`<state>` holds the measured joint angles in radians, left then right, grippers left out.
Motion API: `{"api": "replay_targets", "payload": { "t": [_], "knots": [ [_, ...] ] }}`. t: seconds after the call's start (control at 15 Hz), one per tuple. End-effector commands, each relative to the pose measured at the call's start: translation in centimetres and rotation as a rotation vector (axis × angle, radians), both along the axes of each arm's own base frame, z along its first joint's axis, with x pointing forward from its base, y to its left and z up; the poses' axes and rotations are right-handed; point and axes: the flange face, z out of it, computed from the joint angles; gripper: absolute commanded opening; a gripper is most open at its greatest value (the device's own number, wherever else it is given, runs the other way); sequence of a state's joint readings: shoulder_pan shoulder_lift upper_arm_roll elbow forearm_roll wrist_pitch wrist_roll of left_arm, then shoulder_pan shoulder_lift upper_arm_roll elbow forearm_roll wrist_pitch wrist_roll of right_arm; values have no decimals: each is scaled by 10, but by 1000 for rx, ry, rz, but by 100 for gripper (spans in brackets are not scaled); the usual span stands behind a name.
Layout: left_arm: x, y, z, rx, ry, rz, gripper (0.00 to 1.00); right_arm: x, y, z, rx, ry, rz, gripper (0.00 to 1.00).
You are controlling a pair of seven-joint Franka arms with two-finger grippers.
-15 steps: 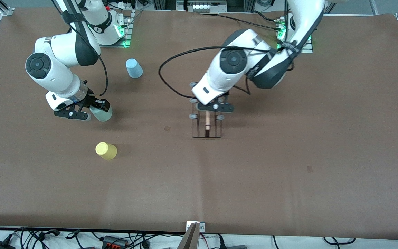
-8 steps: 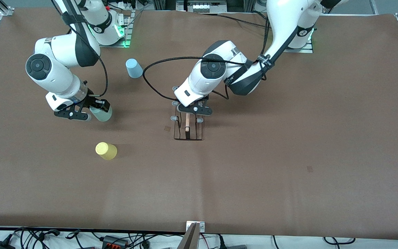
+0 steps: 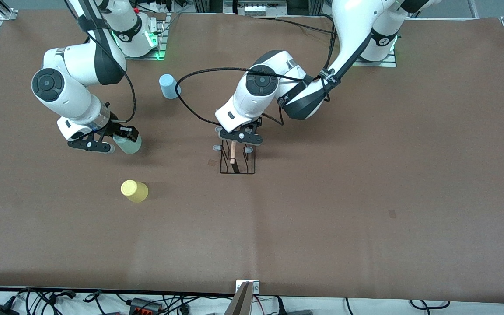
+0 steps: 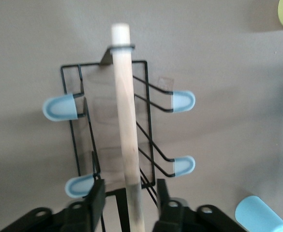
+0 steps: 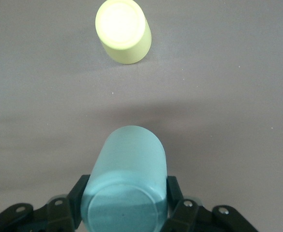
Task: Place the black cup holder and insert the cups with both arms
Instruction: 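Open the left gripper and lift it off the rack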
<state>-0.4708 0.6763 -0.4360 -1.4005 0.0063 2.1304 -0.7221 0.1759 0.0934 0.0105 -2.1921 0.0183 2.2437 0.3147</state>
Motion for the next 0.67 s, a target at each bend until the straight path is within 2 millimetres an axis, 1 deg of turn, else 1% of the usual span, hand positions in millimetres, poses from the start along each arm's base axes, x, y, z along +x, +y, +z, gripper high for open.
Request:
{"api": "replay_targets", "payload": {
  "t": [0.0, 0.07, 0.13, 0.2, 0.27, 0.33, 0.4, 0.47, 0.53, 0.6],
  "knots": [
    [7, 6, 18, 13, -37, 3, 100, -1, -4, 8, 7, -2, 4, 22],
    [7, 12, 33, 18, -51, 6, 100, -4, -3, 21, 11, -13, 4, 22],
    [11, 24, 47, 44, -49, 12, 100, -11, -2, 32, 7, 12, -22, 22],
    [18, 43, 68, 80, -48, 25, 100, -21, 4, 43, 0, 46, -66, 22],
    [23, 64, 86, 126, -51, 27, 100, -29, 19, 55, -5, 51, -82, 22],
    [28, 84, 103, 186, -74, 17, 100, -38, 38, 68, -2, 45, -102, 22],
    [34, 101, 110, 239, -91, 8, 100, -49, 58, 77, 36, 63, -160, 22],
    [39, 117, 114, 286, -96, -9, 100, -61, 87, 86, 84, 75, -195, 22],
    [49, 140, 114, 346, -92, -43, 100, -75, 125, 95, 122, 77, -238, 22],
    [60, 164, 113, 394, -84, -76, 100, -83, 155, 102, 125, 65, -283, 22]
  ]
}}
